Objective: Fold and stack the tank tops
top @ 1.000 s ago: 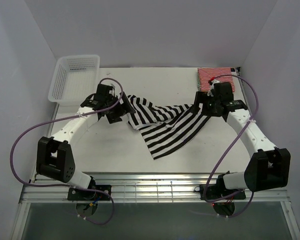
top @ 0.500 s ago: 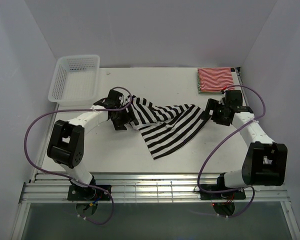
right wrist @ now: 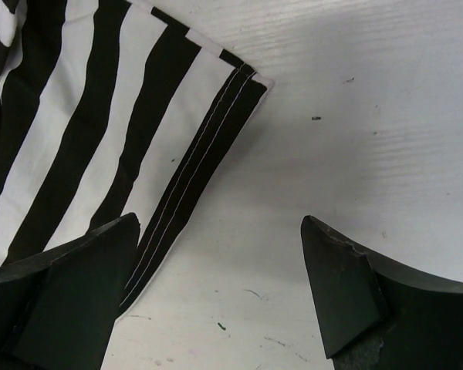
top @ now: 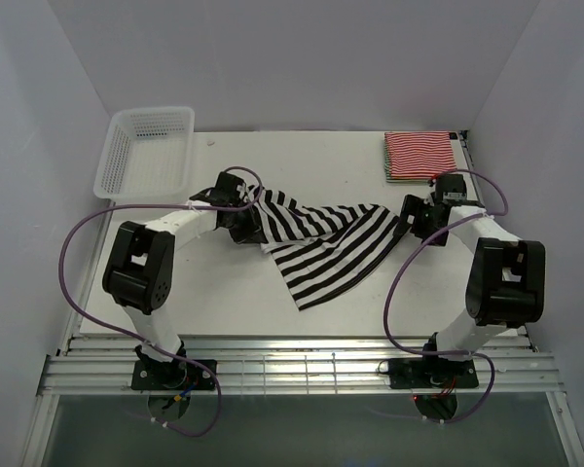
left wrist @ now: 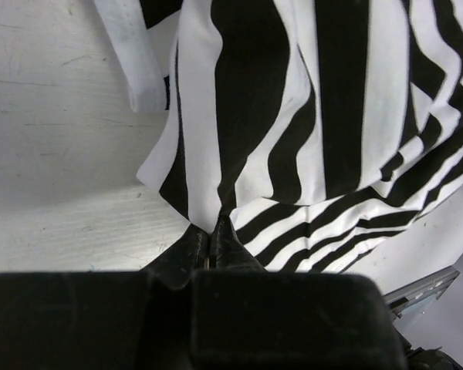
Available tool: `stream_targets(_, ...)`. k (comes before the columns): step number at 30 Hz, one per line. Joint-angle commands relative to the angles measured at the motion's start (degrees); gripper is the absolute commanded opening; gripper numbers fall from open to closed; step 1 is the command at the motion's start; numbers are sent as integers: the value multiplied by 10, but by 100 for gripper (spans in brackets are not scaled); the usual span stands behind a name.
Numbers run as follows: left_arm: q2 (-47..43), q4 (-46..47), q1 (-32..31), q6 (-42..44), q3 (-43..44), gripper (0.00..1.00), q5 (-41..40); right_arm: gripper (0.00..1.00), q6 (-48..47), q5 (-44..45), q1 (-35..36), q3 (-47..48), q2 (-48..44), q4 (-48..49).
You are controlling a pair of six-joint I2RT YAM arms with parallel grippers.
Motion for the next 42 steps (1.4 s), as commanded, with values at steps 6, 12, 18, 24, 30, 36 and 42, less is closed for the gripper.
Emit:
stream_targets(6, -94, 30, 5, -3, 31, 0, 44, 94, -8, 0, -4, 65, 67, 42)
stream_targets(12, -116, 26, 6, -16, 41, 0, 58, 94, 0, -11, -4, 94, 114, 48)
stream_targets(18, -126, 26, 9, -28, 65, 0, 65, 80, 9, -32, -3, 114, 157, 65)
stream_targets(24, -134, 26, 19, -39, 107, 0, 76, 9, 11, -73, -3, 131, 152, 89)
stream_targets(30, -194, 23, 36, -51, 149, 0, 70, 8, -8, -49, -3, 124, 5, 97)
stream_targets(36, -343, 2, 40, -66, 160, 0, 7, 8, -23, -10, -9, 123, -207, 52)
stream_targets(42, -468, -62, 43, -71, 211, 0, -42, 8, -47, 51, -18, 201, -357, -75)
